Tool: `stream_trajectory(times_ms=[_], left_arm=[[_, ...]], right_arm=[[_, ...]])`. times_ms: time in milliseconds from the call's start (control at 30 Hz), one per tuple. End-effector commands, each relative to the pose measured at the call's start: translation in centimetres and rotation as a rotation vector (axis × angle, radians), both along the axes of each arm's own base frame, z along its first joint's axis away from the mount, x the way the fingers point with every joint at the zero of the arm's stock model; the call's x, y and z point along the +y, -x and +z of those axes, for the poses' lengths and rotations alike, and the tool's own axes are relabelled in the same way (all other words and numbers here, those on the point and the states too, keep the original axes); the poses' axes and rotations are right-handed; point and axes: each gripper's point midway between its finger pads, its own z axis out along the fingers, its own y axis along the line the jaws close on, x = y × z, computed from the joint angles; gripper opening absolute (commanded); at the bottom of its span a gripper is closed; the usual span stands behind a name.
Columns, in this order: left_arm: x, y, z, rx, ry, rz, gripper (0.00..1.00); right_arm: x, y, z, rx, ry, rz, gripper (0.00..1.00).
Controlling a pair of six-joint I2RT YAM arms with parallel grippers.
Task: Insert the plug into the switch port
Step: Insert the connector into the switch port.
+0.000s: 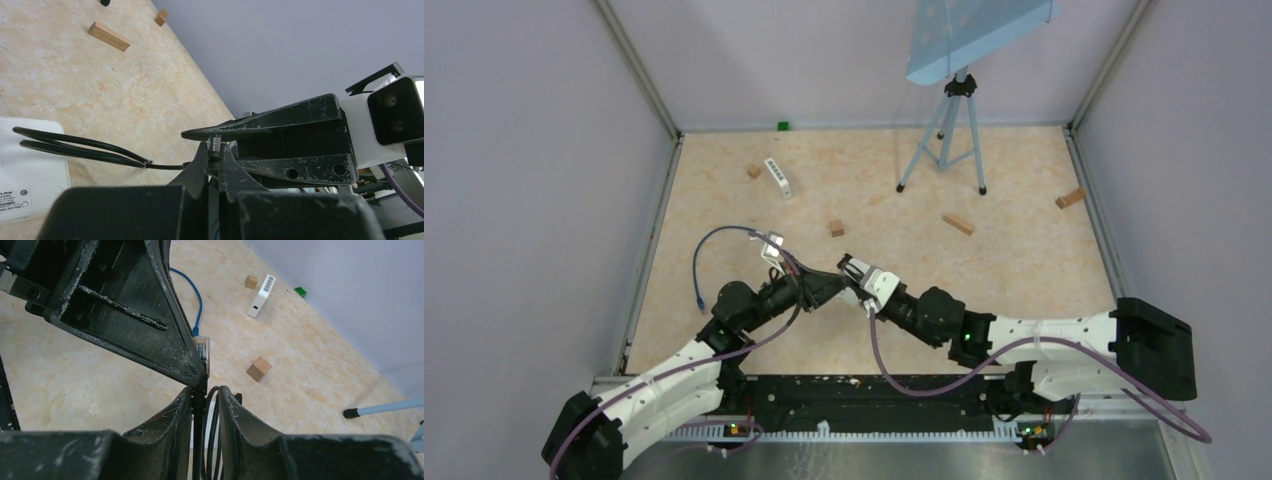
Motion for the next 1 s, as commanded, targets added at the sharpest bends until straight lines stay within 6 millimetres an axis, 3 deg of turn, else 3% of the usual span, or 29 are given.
stream_trajectory(times_ms=[0, 133, 267, 433, 533, 700, 767, 800, 867, 967], left_arm=[[0.1, 0.1, 1.2, -0.023, 0.036, 0.005, 0.0], [0.2, 0.0, 0.9, -0.015, 0.029, 0.012, 0.0], [0.2, -0.2, 0.3, 0.002, 0.017, 0.022, 0.0], [0.3, -0.3, -0.1, 0.019, 0.011, 0.031, 0.0], [0.4, -0.3, -0.1, 0.021, 0.014, 0.036, 0.0], [0.4, -0.3, 0.0, 0.019, 0.018, 0.036, 0.0], [0.4, -0.2, 0.1, 0.016, 0.02, 0.034, 0.0], [0.4, -0.2, 0.1, 0.015, 0.018, 0.032, 0.04], [0.5, -0.3, 0.2, 0.004, 0.002, 0.037, 0.37], [1.3, -1.4, 0.4, -0.01, -0.052, 0.117, 0.67]], right_arm=[[0.8, -0.1, 1.2, -0.037, -0.027, 0.006, 0.22], [0.8, -0.1, 1.4, -0.043, -0.034, 0.009, 0.17], [0.6, -0.2, 1.8, -0.044, -0.05, -0.001, 0.26], [0.4, 0.1, 2.1, -0.047, -0.065, 0.013, 0.27], [0.3, 0.3, 2.2, -0.049, -0.061, 0.024, 0.21], [0.3, 0.4, 1.9, -0.048, -0.054, 0.028, 0.0], [0.3, 0.5, 1.7, -0.047, -0.049, 0.036, 0.0], [0.3, 0.6, 1.6, -0.046, -0.046, 0.038, 0.0], [0.1, 0.5, 1.2, -0.038, -0.023, 0.03, 0.0], [-1.4, -0.4, 0.7, -0.034, 0.038, -0.044, 0.0]])
